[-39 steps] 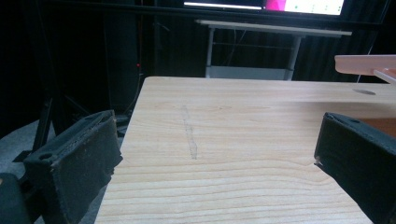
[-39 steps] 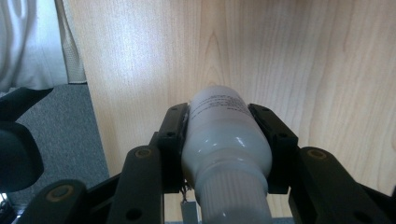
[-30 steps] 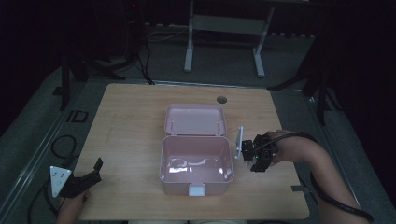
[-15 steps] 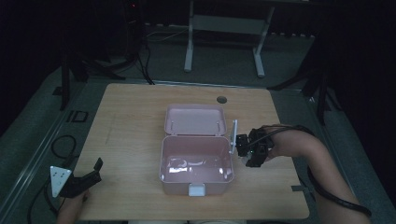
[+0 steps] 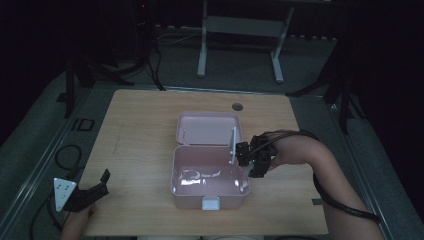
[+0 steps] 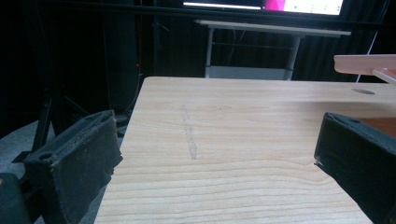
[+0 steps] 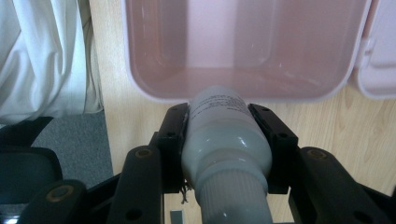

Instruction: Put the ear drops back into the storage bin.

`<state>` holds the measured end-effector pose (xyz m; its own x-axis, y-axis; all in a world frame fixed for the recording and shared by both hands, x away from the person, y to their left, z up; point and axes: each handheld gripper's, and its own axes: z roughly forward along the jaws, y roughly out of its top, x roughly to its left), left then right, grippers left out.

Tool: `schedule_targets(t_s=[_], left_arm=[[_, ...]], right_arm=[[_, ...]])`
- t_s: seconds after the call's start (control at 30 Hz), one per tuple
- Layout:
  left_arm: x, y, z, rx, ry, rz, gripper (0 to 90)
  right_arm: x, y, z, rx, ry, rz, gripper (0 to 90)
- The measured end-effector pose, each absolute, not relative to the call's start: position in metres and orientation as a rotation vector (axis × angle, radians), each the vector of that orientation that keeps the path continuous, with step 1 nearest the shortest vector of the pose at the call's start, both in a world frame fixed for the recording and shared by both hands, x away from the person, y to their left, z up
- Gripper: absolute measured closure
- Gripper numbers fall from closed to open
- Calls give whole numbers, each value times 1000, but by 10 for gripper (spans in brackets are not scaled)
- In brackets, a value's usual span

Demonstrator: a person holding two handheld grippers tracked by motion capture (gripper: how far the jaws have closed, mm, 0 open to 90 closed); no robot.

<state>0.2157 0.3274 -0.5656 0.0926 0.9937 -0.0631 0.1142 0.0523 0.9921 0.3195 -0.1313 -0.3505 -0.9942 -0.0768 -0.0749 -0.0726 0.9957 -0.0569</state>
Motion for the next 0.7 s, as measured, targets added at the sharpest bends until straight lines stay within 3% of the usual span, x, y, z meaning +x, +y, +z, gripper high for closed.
schedule_targets(t_s=[0.47, 0.7], left_arm=[[216, 327, -566, 1291, 1242, 1040, 4], [216, 327, -566, 1293, 1241, 1039, 4]], right_arm=[[322, -107, -361, -163, 3078, -62, 594], [324, -102, -383, -180, 3107, -73, 594]])
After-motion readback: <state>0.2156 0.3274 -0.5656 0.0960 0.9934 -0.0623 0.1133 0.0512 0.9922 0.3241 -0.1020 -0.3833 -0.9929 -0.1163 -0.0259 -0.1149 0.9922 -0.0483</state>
